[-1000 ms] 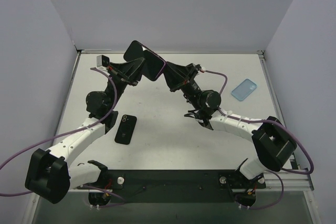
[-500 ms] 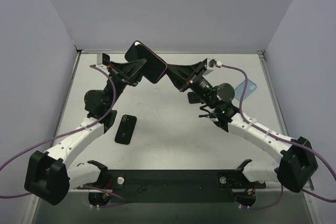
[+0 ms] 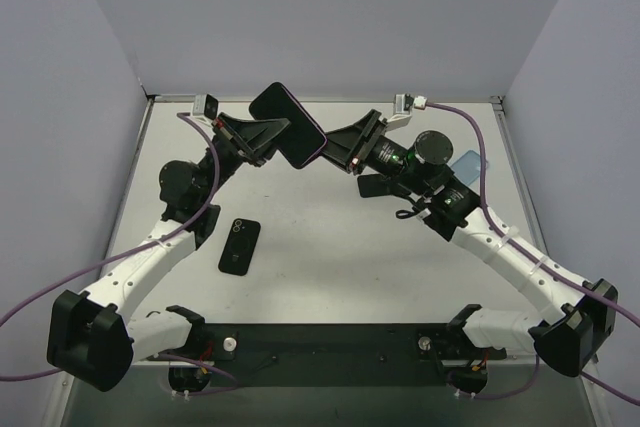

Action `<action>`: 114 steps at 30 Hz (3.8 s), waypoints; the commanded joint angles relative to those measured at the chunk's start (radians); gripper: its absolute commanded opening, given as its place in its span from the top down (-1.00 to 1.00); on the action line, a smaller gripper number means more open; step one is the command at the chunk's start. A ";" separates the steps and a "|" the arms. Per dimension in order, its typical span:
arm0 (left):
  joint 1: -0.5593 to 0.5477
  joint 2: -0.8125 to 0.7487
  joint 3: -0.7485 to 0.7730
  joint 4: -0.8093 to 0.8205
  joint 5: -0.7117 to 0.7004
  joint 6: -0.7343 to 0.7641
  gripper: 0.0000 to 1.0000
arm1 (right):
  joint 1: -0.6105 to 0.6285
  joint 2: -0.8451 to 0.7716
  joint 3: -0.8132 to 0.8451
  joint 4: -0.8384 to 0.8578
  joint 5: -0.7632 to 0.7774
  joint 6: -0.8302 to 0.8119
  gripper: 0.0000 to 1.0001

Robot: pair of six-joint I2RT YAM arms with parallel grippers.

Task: Take the phone out of the phone case
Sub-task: Remove the phone case from the phone.

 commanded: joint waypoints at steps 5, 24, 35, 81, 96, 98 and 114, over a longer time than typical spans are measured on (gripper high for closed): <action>-0.083 -0.070 0.121 0.170 0.273 -0.036 1.00 | 0.046 0.176 -0.014 -0.164 -0.264 -0.052 0.45; -0.082 -0.086 -0.212 -0.051 0.253 0.149 0.20 | -0.054 -0.110 -0.348 -0.245 -0.071 -0.022 1.00; -0.077 -0.052 -0.346 -0.089 0.290 0.195 -0.73 | -0.111 -0.338 -0.293 -0.803 0.254 -0.275 1.00; -0.297 0.548 -0.274 -0.095 0.207 0.506 -0.70 | 0.300 0.234 -0.244 -0.821 0.560 -0.506 1.00; -0.335 0.506 -0.123 -0.609 0.028 0.739 -0.40 | 0.274 0.271 -0.264 -0.737 0.425 -0.504 1.00; -0.346 0.502 -0.090 -0.695 0.006 0.768 -0.37 | 0.273 0.277 -0.259 -0.732 0.417 -0.506 1.00; -0.415 0.558 0.102 -1.106 -0.227 0.865 0.17 | 0.270 0.256 -0.218 -0.719 0.342 -0.490 1.00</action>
